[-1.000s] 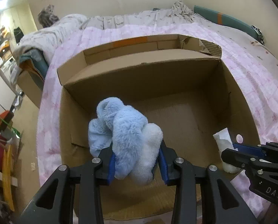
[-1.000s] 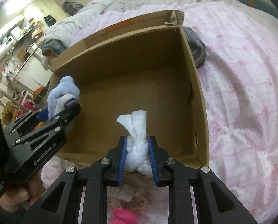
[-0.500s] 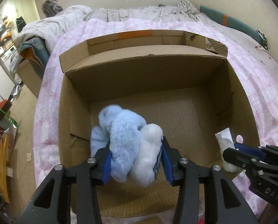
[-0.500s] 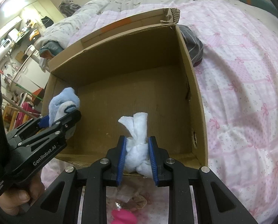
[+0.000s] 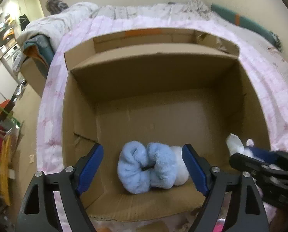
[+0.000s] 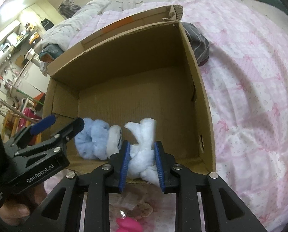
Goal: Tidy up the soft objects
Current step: 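Open the left tool and right tool, releasing both items in the box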
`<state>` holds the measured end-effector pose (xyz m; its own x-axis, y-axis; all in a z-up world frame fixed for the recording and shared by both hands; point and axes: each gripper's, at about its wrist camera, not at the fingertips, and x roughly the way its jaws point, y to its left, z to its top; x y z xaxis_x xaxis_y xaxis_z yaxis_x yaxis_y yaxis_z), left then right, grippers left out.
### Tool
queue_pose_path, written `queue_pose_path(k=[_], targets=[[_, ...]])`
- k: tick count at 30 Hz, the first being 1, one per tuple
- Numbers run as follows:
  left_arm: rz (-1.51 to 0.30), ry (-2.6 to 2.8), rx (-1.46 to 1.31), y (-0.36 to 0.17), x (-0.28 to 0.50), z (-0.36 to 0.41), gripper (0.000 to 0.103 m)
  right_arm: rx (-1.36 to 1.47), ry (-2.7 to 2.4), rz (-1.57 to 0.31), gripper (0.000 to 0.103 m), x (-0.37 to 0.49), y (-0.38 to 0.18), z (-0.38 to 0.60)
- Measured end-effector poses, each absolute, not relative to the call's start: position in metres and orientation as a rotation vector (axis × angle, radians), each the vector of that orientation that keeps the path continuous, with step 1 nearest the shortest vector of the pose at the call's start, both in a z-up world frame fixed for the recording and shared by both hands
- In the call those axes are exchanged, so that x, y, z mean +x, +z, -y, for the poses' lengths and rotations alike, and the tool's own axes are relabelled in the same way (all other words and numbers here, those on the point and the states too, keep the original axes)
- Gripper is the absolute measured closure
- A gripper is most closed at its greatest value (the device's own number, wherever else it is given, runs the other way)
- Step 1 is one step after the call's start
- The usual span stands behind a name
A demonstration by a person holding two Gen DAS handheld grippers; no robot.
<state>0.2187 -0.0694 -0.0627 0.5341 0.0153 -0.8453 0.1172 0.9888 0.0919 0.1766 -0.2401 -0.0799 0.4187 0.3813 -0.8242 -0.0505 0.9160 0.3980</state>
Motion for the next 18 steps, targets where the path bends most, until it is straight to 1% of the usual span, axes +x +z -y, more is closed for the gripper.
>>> queue_pose_path(k=[2,3,14,18], targets=[[-1.003,-0.062,0.147,-0.063,0.218,0.069,0.021,0.362,0.281,-1.101,0.023,0.177,-0.079,0.243],[-0.996,-0.067,0.144,-0.061,0.218,0.069,0.021,0.369,0.278,-1.089,0.019,0.175,-0.078,0.244],[-0.942,-0.092,0.095,-0.047,0.212,0.062,0.021,0.404,0.293,-1.039,0.018,0.172,-0.070,0.248],[-0.927,-0.076,0.123,-0.043,0.209,0.065,0.021,0.398,0.295,-1.020,0.018,0.171,-0.066,0.251]])
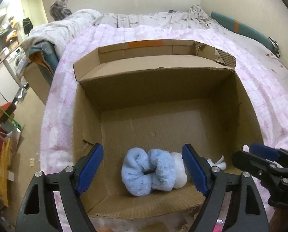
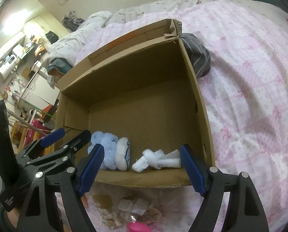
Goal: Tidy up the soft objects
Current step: 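Open the left tool and right tool, releasing both items in the box, then lower the left tool and grasp the tan cylinder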
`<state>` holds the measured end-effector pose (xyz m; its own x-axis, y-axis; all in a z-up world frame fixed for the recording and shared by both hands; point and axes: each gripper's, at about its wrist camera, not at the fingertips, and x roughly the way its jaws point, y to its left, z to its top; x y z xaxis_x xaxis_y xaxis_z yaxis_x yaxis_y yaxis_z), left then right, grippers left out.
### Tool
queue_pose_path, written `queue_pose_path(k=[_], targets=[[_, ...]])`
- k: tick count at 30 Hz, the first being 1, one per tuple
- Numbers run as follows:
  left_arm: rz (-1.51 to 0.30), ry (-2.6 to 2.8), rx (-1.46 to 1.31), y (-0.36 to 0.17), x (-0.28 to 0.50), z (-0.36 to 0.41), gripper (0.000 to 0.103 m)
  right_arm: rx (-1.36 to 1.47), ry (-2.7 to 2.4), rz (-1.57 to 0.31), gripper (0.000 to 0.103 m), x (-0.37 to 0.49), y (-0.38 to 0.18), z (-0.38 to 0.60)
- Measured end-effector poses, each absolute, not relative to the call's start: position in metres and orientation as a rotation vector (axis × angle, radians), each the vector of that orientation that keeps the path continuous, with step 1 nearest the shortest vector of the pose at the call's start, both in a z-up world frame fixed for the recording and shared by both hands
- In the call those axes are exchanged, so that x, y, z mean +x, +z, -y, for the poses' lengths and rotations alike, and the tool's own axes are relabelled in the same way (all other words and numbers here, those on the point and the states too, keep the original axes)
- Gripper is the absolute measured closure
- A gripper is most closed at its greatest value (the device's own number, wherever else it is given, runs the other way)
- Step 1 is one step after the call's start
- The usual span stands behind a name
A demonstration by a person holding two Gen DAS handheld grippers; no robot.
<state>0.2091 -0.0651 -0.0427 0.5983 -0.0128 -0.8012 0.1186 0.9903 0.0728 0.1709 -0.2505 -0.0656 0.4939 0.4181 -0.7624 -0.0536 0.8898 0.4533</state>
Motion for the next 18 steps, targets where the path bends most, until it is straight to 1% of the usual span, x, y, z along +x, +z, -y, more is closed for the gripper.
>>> queue_pose_path(k=[5,8,13,14,15,16,18], targets=[[-0.917,-0.095,0.053,-0.034,0.199,0.057,0.021,0.397,0.283,-1.000,0.018,0.167,-0.063,0.256],[-0.945,-0.103,0.049,-0.034,0.195,0.053,0.021,0.403,0.284,-1.024,0.018,0.167,-0.066,0.255],[-0.939,-0.101,0.029,-0.025,0.185,0.044,0.020,0.404,0.298,-1.018,0.017,0.159,-0.060,0.256],[-0.929,-0.083,0.041,-0.023,0.182,0.042,0.015,0.390,0.288,-1.015,0.013,0.157,-0.059,0.256],[-0.921,-0.078,0.040,-0.020,0.179,0.039,0.013,0.382,0.283,-1.008,0.009,0.154,-0.057,0.256],[-0.912,-0.074,0.025,-0.017,0.175,0.034,0.009,0.378,0.285,-1.000,0.002,0.152,-0.055,0.256],[-0.902,-0.057,0.005,-0.013,0.170,0.027,0.004,0.376,0.295,-0.978,0.000,0.148,-0.050,0.256]])
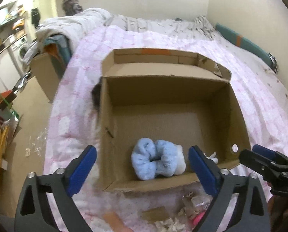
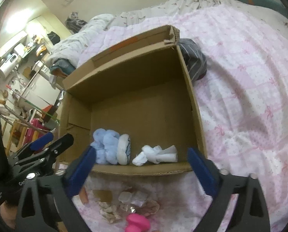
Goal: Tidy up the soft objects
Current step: 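Lower the left tool and grasp the tan cylinder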
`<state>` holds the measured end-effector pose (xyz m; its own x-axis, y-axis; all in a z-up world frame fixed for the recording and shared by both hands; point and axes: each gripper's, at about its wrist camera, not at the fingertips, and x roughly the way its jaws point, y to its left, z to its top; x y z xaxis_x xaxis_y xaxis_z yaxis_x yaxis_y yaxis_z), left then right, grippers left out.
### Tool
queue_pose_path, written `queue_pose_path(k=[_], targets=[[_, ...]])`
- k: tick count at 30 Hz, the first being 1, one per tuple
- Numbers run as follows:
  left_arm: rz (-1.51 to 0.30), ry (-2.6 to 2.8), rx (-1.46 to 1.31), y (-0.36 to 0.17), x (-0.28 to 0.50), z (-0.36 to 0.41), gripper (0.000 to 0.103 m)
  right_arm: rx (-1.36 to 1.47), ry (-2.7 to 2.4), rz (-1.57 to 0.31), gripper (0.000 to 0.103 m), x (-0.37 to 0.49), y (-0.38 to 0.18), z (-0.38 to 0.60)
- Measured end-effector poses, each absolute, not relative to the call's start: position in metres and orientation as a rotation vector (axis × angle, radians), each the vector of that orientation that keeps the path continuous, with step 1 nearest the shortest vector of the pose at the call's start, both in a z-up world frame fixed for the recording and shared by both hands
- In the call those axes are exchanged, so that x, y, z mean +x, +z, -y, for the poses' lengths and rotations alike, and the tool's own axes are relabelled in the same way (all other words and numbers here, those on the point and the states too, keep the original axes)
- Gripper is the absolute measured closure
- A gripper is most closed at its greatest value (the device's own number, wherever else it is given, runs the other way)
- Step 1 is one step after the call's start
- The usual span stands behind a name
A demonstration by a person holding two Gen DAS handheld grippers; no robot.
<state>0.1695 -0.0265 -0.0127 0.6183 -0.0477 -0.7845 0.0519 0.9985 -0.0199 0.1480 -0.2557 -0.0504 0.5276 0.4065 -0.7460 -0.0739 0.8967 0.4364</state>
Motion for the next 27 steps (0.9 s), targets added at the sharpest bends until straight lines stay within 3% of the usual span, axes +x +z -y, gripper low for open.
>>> queue_pose_path(k=[11,27], targets=[[-0.972,-0.004,-0.088,-0.012,0.134,-0.026,0.000,0.356,0.255,-0.954,0.000,0.118,-0.047,0.256],[-0.971,0.081,-0.011,-0.015,0.097,-0.035,0.000,0.274,0.247,-0.942,0.000,0.076,-0.039,0.248]])
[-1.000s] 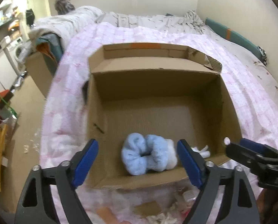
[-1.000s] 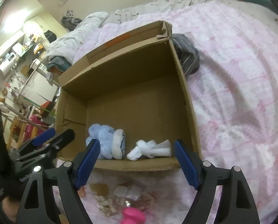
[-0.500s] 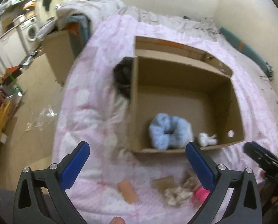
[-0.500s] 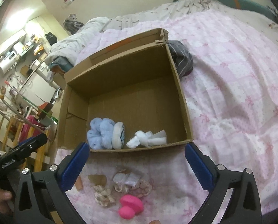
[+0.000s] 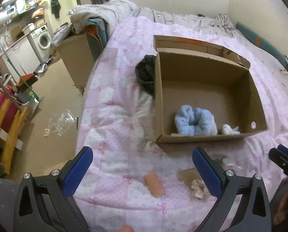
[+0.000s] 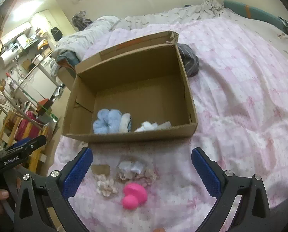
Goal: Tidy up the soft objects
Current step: 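Lower the left tool and grasp the tan cylinder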
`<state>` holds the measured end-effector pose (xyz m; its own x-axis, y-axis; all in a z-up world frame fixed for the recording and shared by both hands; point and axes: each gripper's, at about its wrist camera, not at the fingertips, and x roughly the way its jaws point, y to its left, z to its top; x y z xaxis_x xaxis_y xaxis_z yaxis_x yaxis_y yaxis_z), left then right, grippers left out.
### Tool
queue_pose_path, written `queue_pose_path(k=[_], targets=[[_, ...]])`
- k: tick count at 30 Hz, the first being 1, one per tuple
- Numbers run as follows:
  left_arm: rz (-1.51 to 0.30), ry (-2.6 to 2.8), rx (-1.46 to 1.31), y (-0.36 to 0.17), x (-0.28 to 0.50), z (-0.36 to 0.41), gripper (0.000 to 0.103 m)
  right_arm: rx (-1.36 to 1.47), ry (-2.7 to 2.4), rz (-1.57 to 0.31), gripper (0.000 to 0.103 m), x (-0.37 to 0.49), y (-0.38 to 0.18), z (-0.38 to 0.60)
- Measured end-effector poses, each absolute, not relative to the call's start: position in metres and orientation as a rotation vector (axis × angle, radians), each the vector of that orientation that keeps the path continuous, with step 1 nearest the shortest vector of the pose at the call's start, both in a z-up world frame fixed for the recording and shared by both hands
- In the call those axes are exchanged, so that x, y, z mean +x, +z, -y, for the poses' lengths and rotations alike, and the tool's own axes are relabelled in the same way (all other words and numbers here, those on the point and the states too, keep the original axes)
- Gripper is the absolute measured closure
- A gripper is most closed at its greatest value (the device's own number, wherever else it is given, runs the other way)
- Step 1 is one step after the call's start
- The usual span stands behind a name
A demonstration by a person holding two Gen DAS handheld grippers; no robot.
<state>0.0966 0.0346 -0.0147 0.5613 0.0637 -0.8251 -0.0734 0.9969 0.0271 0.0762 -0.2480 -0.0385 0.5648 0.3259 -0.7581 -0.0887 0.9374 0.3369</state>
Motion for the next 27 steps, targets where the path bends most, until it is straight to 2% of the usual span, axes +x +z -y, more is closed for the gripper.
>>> queue_pose_path(k=[7,13,23,27], targets=[[-1.052,0.029,-0.109,-0.029,0.093,-0.044,0.000,0.224,0.129,-0.987,0.000,0.070,-0.043,0.250],[-1.065,0.074,-0.120,-0.035,0.094,-0.053,0.000,0.174,0.136,-0.954,0.000,0.058,-0.033,0.240],[-1.107,0.119,-0.106,-0.051,0.097,-0.056,0.000,0.230,0.153,-1.006,0.000,0.064,-0.042,0.239],[-1.193,0.086,-0.132,-0.070,0.104,-0.054,0.001,0.227,0.156,-1.003,0.000,0.065,-0.043,0.236]])
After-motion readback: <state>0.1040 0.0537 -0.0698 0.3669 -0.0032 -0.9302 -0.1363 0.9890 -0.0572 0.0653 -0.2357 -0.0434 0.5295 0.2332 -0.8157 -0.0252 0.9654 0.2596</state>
